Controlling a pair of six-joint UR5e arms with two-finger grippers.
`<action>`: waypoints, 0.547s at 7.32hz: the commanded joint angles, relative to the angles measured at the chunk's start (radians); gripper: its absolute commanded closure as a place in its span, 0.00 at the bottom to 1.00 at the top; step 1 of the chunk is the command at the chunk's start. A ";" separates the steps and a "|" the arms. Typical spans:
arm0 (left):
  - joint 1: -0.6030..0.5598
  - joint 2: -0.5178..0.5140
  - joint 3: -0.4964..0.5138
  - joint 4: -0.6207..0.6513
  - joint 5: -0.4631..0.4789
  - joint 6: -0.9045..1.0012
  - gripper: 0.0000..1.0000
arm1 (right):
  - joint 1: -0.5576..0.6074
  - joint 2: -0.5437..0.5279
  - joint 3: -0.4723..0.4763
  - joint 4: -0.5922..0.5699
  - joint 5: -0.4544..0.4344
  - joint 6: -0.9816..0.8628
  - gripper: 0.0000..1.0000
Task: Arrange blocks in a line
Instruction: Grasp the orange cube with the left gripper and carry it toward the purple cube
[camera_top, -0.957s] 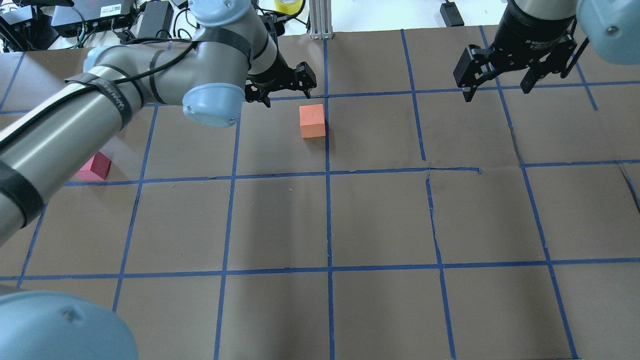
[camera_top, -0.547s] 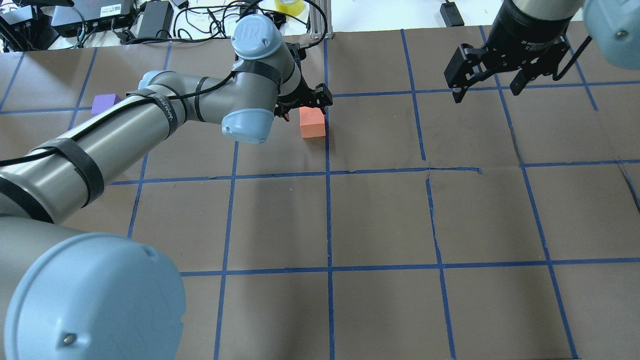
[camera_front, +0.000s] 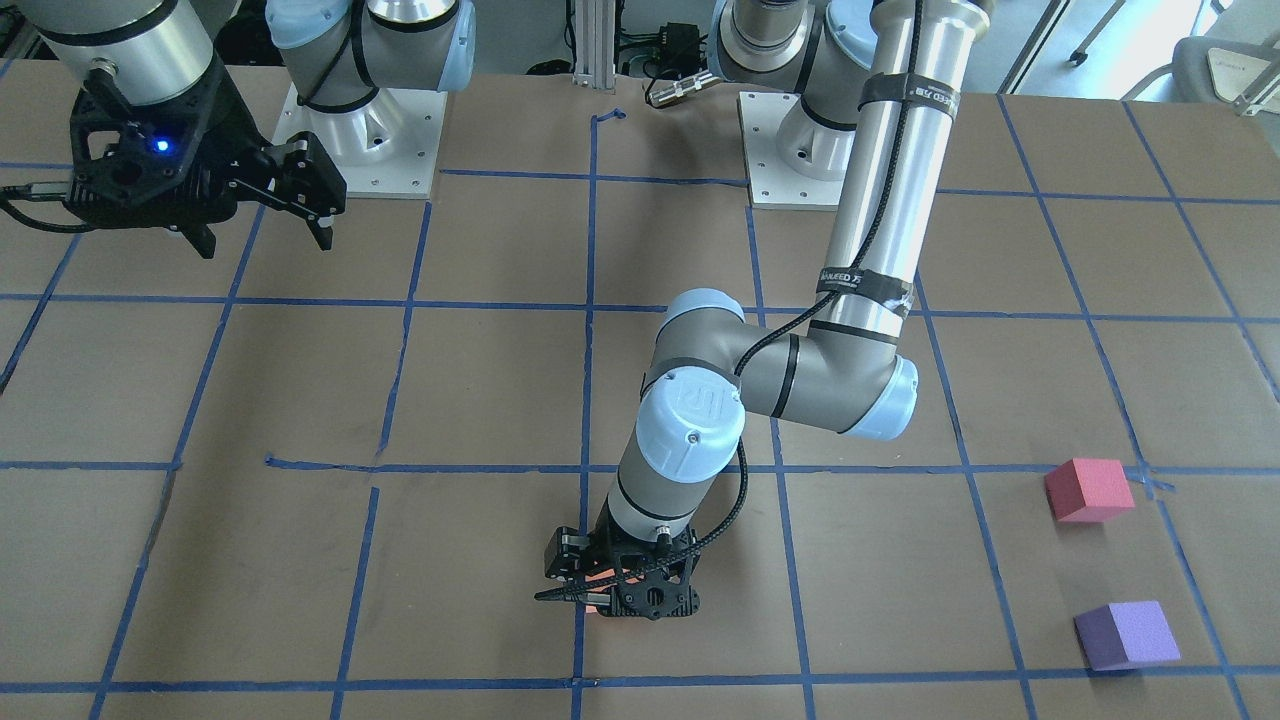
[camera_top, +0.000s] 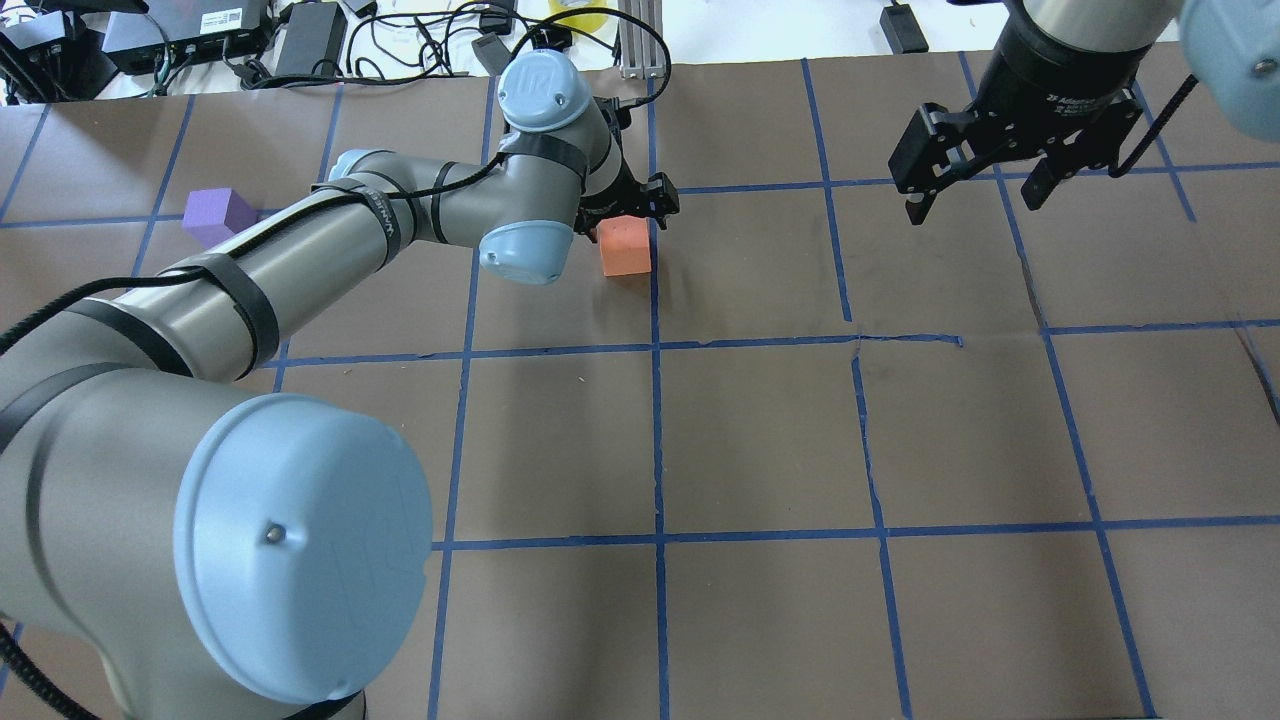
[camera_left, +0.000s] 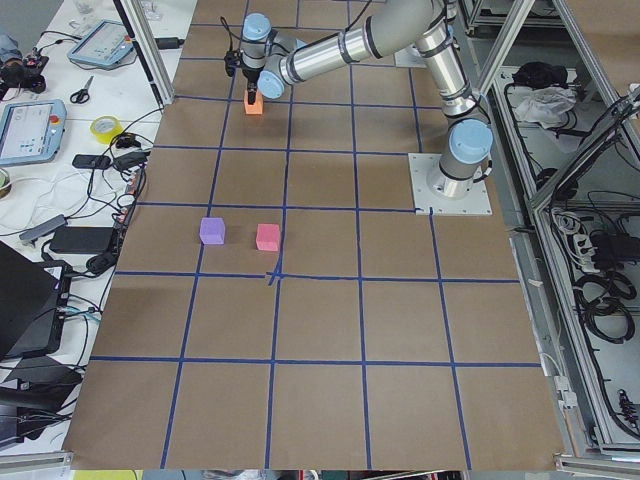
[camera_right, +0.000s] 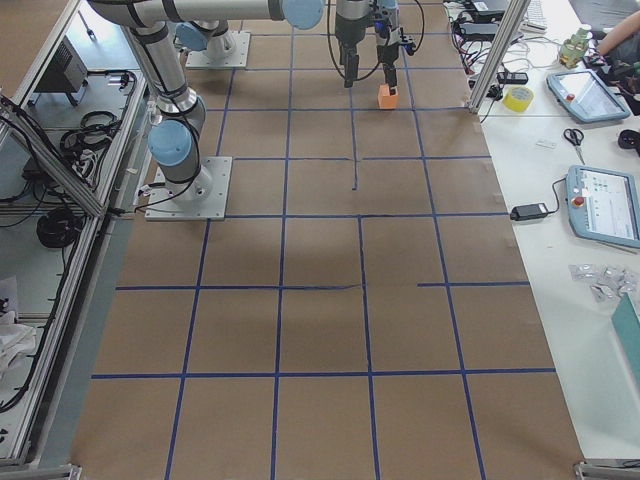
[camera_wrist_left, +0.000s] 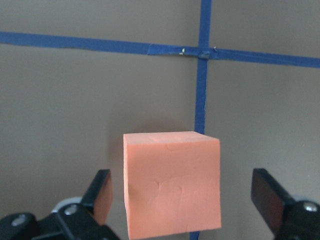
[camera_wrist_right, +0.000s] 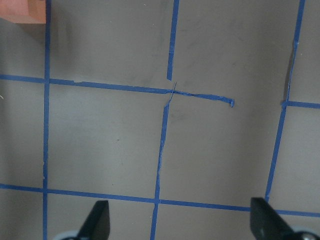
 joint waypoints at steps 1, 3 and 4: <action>-0.004 -0.024 0.010 -0.009 0.037 0.051 0.92 | 0.000 -0.004 -0.001 0.001 -0.001 0.004 0.00; 0.004 0.017 0.025 -0.044 0.054 0.076 1.00 | 0.000 -0.010 0.000 0.002 -0.001 0.003 0.00; 0.049 0.048 0.034 -0.102 0.083 0.170 1.00 | 0.000 -0.011 0.000 0.001 -0.001 0.004 0.00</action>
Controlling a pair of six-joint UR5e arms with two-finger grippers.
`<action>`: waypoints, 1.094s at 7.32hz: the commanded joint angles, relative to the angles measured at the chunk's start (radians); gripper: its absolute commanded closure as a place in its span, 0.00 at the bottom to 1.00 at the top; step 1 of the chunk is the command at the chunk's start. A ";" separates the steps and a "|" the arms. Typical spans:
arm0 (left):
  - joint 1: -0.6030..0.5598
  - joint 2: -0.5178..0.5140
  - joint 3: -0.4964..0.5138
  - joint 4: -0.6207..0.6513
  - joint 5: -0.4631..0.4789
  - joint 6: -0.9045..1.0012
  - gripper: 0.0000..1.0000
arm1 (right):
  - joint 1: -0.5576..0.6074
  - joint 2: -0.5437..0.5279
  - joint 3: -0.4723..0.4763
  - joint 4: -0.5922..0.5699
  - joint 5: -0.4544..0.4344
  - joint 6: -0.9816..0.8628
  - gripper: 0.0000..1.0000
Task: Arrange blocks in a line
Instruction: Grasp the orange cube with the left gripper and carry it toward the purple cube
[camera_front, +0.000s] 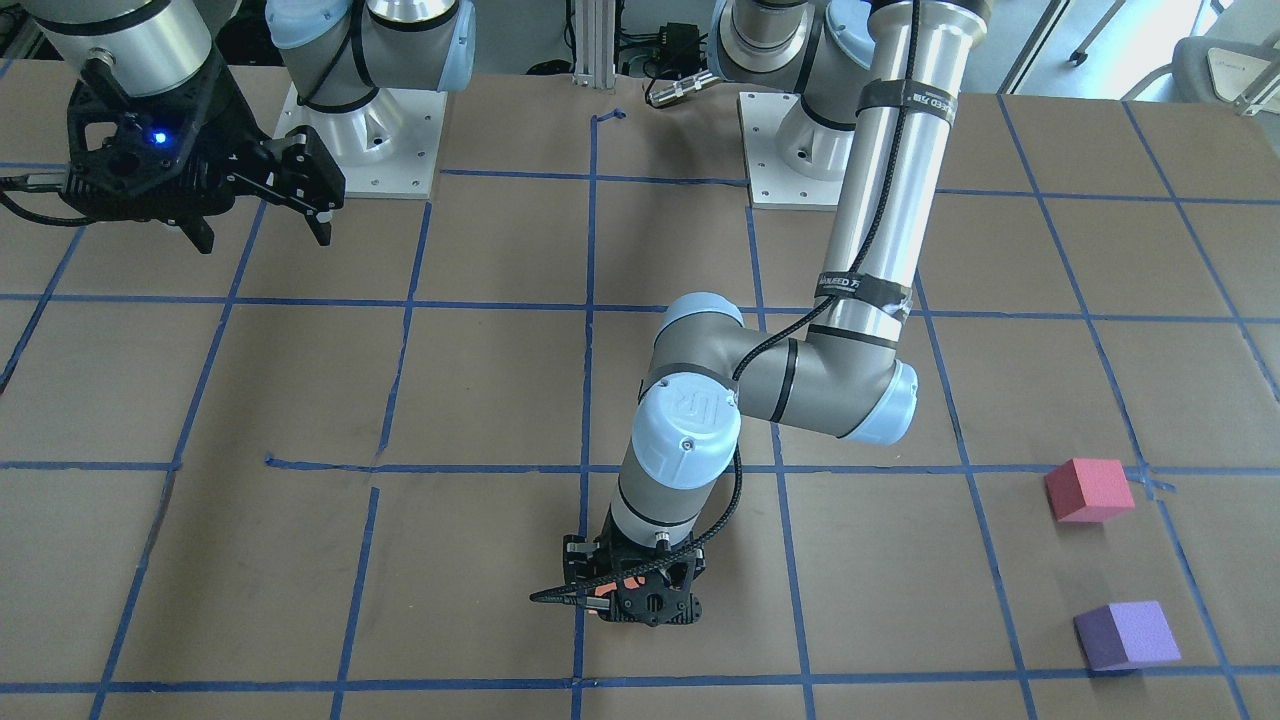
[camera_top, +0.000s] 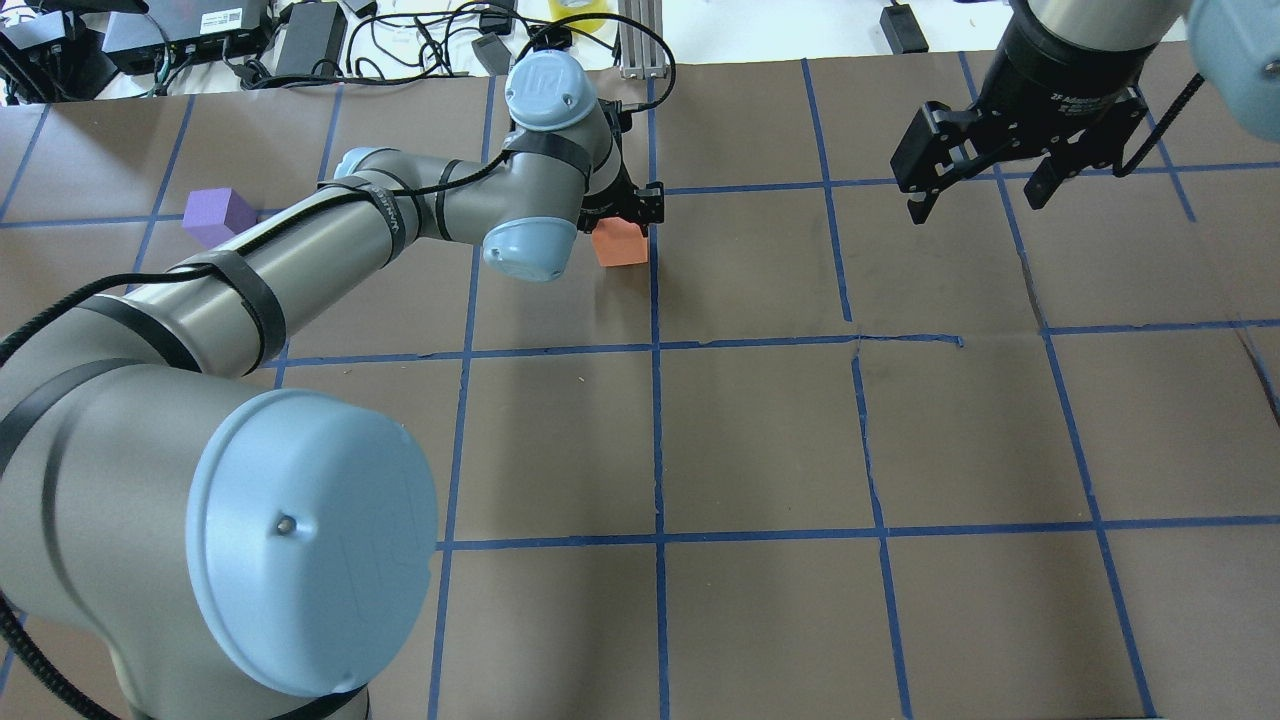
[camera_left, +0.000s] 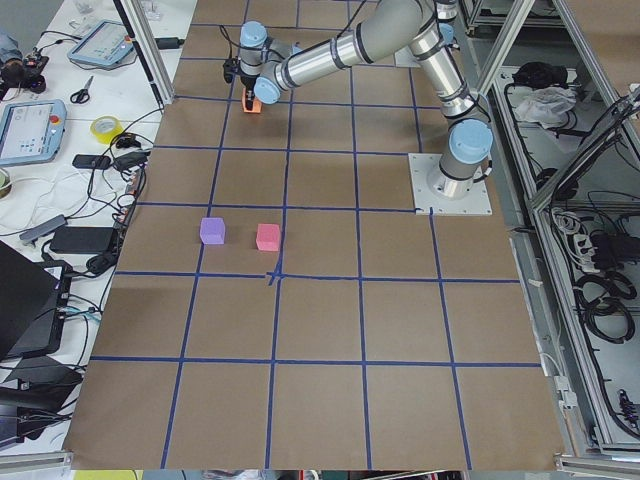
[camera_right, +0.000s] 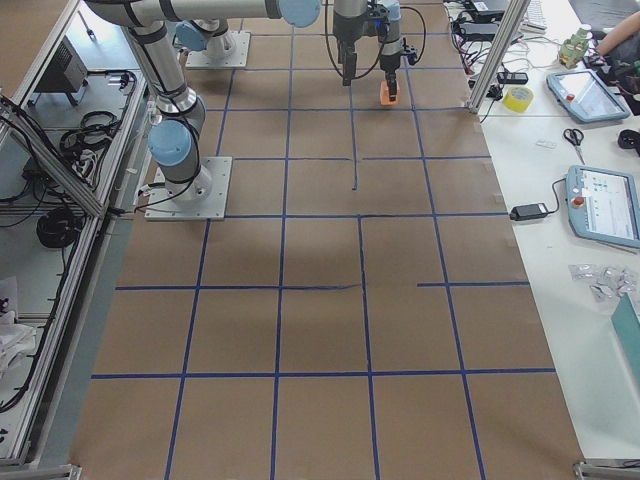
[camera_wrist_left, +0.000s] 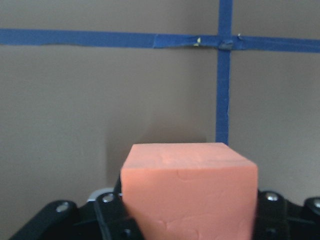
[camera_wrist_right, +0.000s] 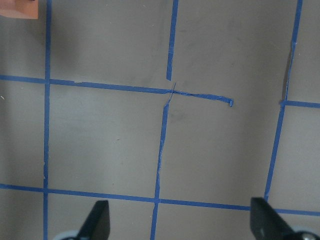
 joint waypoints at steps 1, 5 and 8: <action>0.131 0.063 0.018 -0.093 0.011 0.130 1.00 | 0.000 -0.002 0.001 0.001 -0.003 0.000 0.00; 0.471 0.191 0.010 -0.277 0.019 0.507 1.00 | 0.000 -0.003 0.004 -0.001 -0.011 0.000 0.00; 0.701 0.159 0.007 -0.262 -0.009 0.792 1.00 | 0.000 -0.005 0.014 -0.001 -0.003 0.004 0.00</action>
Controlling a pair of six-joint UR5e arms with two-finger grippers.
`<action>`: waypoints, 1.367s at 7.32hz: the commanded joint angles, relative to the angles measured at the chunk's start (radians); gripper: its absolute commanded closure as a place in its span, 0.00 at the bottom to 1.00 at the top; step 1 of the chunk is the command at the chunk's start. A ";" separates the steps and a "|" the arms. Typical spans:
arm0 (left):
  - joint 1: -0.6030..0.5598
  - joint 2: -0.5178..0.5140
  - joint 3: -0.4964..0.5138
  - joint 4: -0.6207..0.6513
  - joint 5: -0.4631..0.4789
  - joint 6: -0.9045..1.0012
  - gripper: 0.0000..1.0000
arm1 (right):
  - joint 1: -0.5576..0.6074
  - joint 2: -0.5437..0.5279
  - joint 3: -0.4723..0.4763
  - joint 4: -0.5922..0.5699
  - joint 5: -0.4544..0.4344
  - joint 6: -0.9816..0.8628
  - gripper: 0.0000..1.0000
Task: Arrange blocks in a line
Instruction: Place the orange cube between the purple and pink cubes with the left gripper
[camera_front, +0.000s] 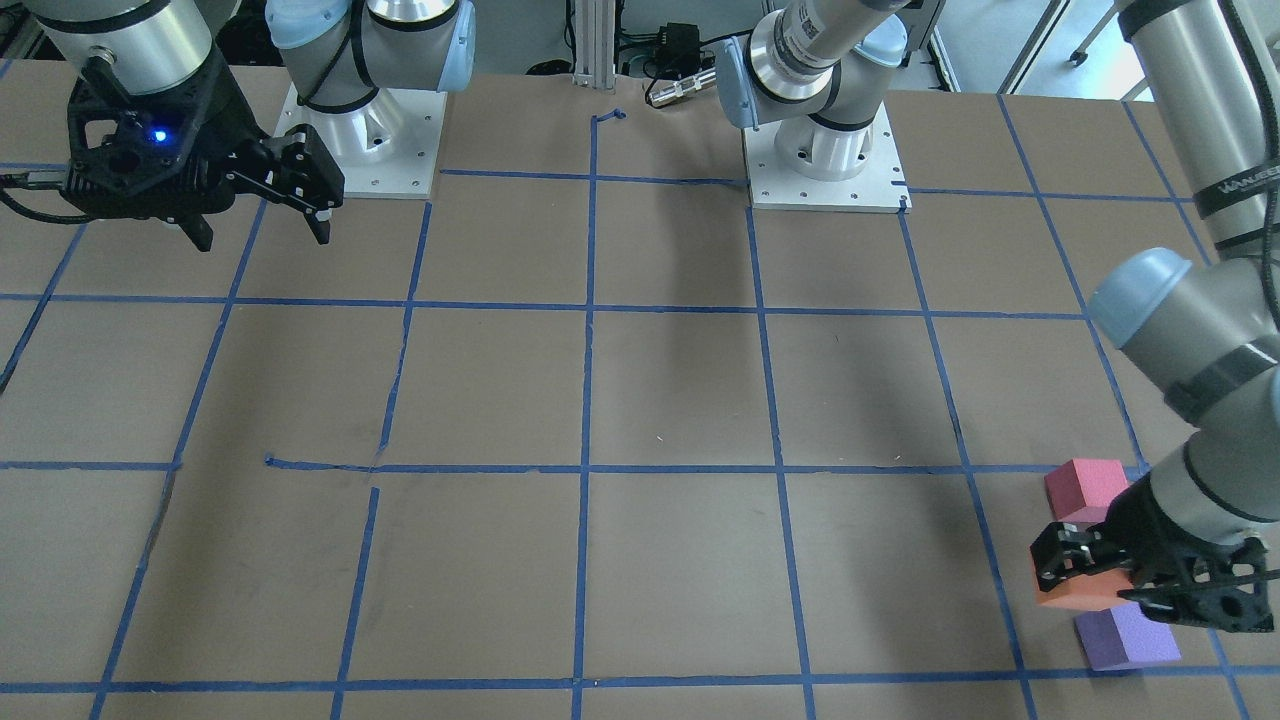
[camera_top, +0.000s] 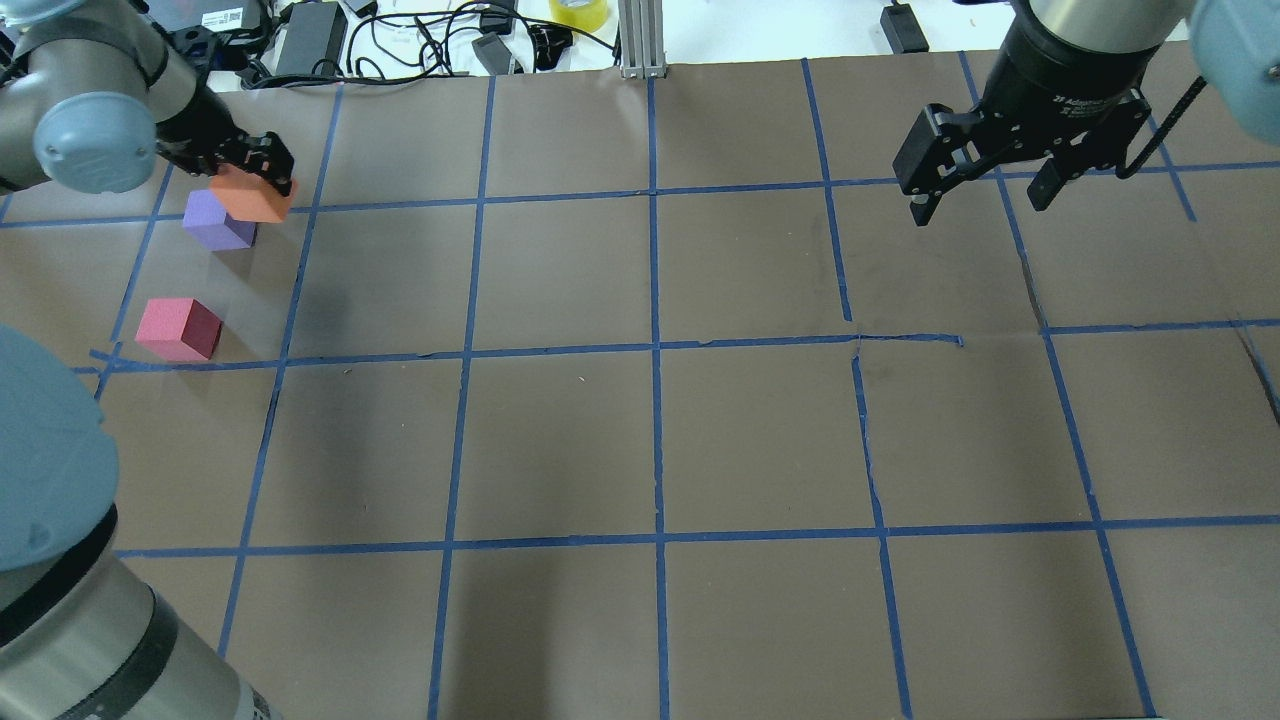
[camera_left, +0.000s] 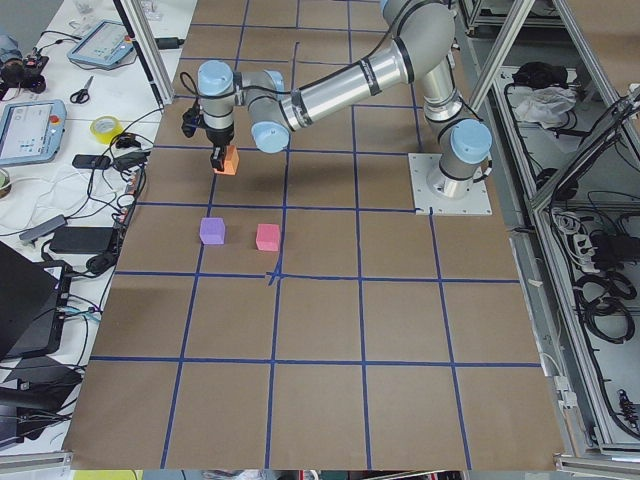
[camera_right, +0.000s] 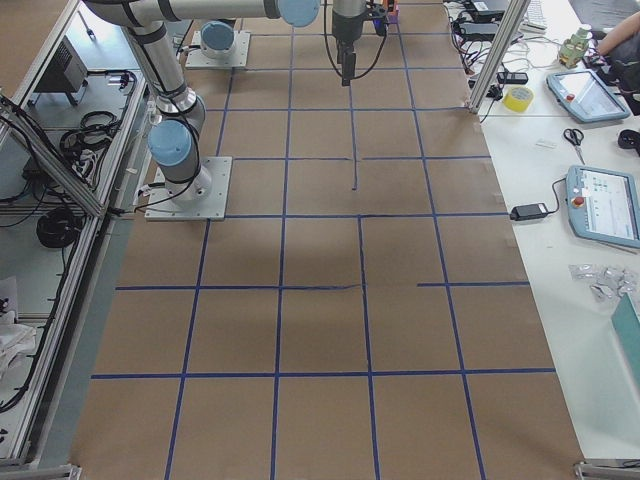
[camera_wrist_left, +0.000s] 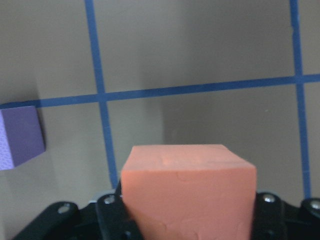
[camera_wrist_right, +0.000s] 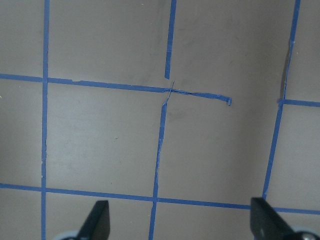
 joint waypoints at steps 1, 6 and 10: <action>0.100 -0.025 -0.008 0.012 -0.015 0.141 1.00 | 0.000 -0.001 0.009 -0.001 -0.009 0.016 0.00; 0.165 -0.068 -0.053 0.066 -0.064 0.203 1.00 | 0.002 -0.015 0.022 -0.002 -0.009 0.017 0.00; 0.171 -0.095 -0.078 0.134 -0.081 0.160 1.00 | 0.000 -0.015 0.022 -0.014 -0.006 0.017 0.00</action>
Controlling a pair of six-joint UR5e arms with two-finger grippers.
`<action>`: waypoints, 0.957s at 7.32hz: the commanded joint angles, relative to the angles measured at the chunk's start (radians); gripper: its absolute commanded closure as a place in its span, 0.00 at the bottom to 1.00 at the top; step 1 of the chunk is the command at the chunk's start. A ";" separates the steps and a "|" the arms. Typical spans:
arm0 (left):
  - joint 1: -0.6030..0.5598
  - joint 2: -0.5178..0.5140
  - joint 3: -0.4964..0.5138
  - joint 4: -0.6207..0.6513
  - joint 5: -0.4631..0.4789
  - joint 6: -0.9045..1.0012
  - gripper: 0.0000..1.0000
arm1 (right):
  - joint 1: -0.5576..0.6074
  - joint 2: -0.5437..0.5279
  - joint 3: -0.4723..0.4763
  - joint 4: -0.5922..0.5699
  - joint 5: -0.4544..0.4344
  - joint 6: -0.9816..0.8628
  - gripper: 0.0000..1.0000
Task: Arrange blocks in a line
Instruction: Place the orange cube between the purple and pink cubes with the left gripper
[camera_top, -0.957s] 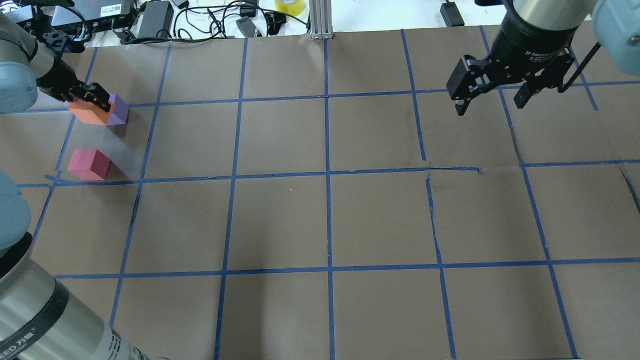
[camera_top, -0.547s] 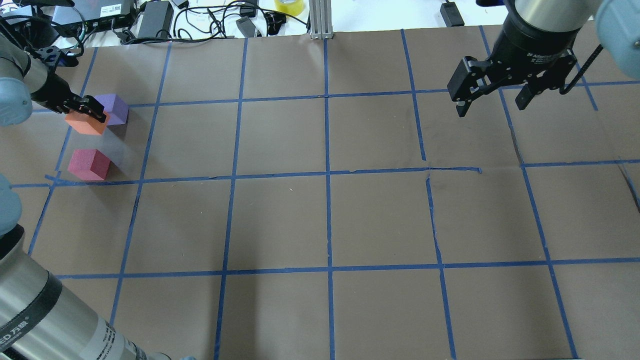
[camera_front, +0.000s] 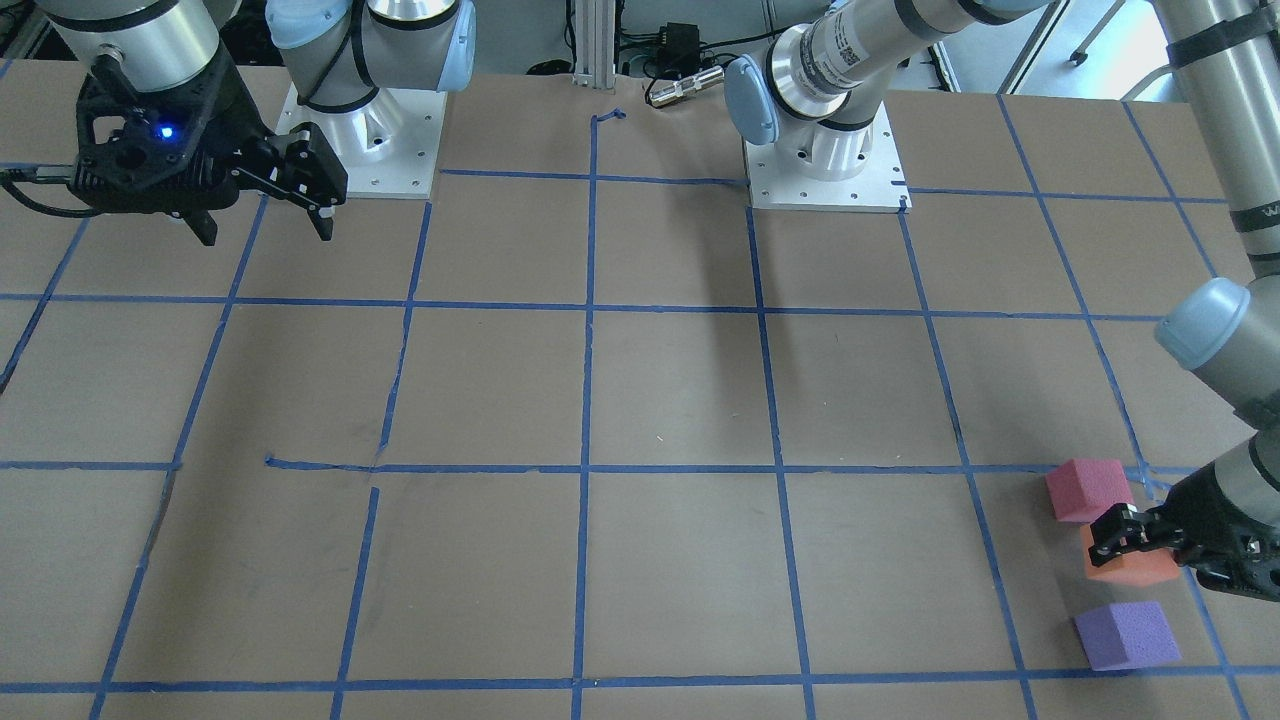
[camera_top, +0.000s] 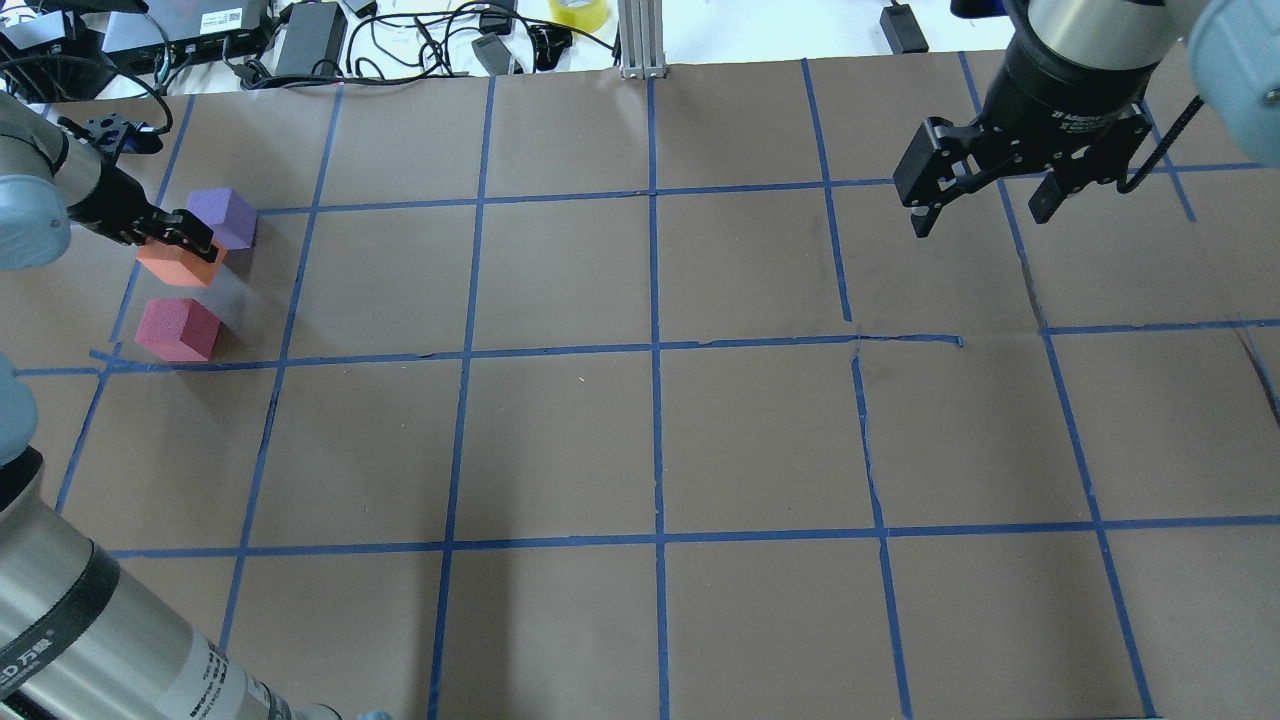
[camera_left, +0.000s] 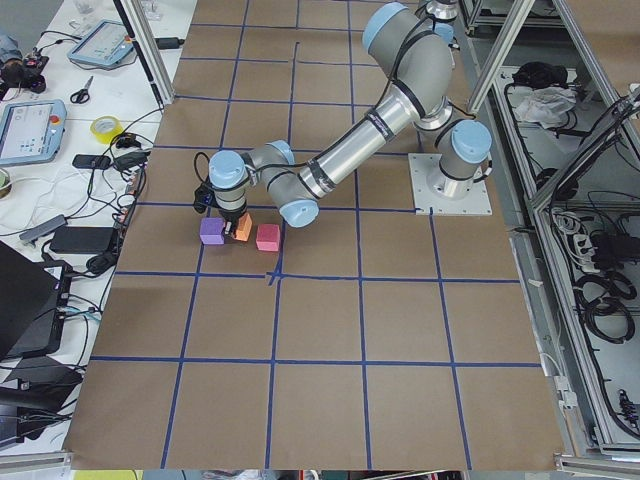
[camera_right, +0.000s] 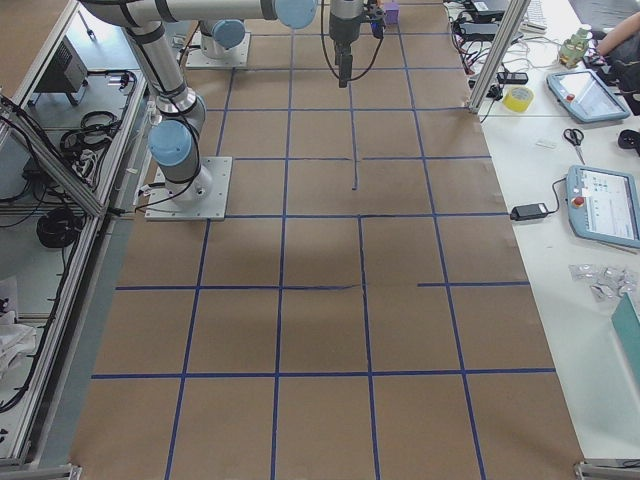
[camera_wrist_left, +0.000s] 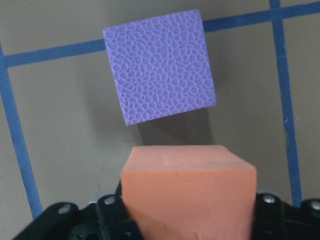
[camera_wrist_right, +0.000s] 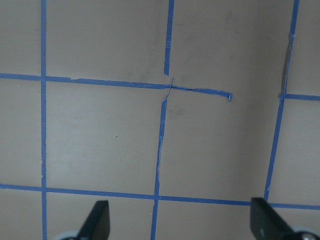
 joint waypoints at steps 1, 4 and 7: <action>0.019 -0.027 -0.017 0.051 -0.013 -0.032 1.00 | 0.000 0.000 0.000 -0.005 0.001 0.000 0.00; 0.021 -0.033 -0.041 0.052 -0.009 -0.029 0.71 | -0.001 0.001 0.000 -0.007 -0.003 0.000 0.00; 0.021 -0.013 -0.061 0.095 -0.004 -0.027 0.19 | -0.001 0.000 0.000 -0.009 -0.005 0.000 0.00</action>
